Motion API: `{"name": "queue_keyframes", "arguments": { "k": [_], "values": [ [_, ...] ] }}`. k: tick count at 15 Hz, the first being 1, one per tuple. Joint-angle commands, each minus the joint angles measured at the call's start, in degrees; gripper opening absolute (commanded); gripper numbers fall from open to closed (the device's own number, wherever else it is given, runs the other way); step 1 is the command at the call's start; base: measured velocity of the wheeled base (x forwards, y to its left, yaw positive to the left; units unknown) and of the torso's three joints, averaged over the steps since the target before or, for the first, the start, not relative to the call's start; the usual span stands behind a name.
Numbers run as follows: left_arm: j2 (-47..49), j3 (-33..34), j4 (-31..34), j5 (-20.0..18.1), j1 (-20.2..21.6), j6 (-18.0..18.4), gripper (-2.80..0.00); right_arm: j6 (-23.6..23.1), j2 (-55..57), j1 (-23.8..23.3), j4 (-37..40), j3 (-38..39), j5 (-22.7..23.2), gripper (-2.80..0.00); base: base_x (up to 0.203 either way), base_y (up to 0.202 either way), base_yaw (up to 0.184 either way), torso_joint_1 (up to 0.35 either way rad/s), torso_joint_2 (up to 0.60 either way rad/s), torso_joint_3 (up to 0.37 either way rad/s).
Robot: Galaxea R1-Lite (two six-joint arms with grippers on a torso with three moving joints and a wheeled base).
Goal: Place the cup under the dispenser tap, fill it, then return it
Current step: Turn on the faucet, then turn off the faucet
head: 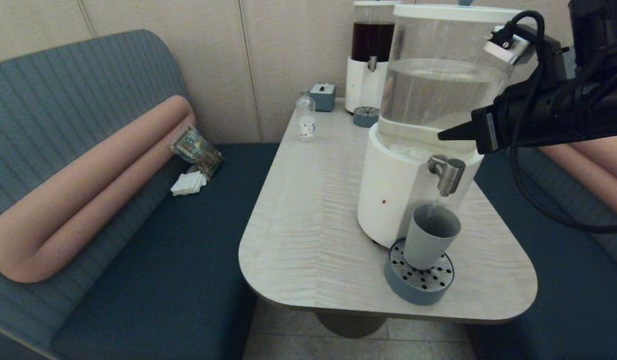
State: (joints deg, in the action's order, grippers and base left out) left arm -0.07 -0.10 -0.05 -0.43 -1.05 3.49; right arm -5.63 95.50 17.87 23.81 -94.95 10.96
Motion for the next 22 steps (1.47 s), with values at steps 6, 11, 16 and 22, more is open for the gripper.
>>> {"name": "queue_keyframes", "arguments": {
  "k": [6,11,16,22],
  "values": [
    [-0.1,0.01,-0.04,-0.01,-0.01,0.02,-2.8,-0.52,-11.23,-4.45,0.68,8.1,-0.07,-2.8,0.0,0.0,0.0,0.0,0.0,0.0],
    [-0.1,0.01,-0.04,-0.01,-0.01,0.02,-2.8,-3.07,-31.62,-11.45,0.49,24.23,-2.59,-2.8,0.0,0.0,0.0,0.0,0.0,0.0],
    [-0.1,0.01,-0.04,-0.01,-0.01,0.02,-2.8,-4.78,-54.11,-20.43,0.58,39.95,-4.92,-2.8,0.0,0.0,0.0,0.0,0.0,0.0],
    [-0.1,0.01,-0.04,-0.01,-0.01,0.02,-2.8,-6.22,-77.8,-22.34,0.17,53.55,-6.65,-2.8,0.0,0.0,0.0,0.0,0.0,0.0]
  ]
}}
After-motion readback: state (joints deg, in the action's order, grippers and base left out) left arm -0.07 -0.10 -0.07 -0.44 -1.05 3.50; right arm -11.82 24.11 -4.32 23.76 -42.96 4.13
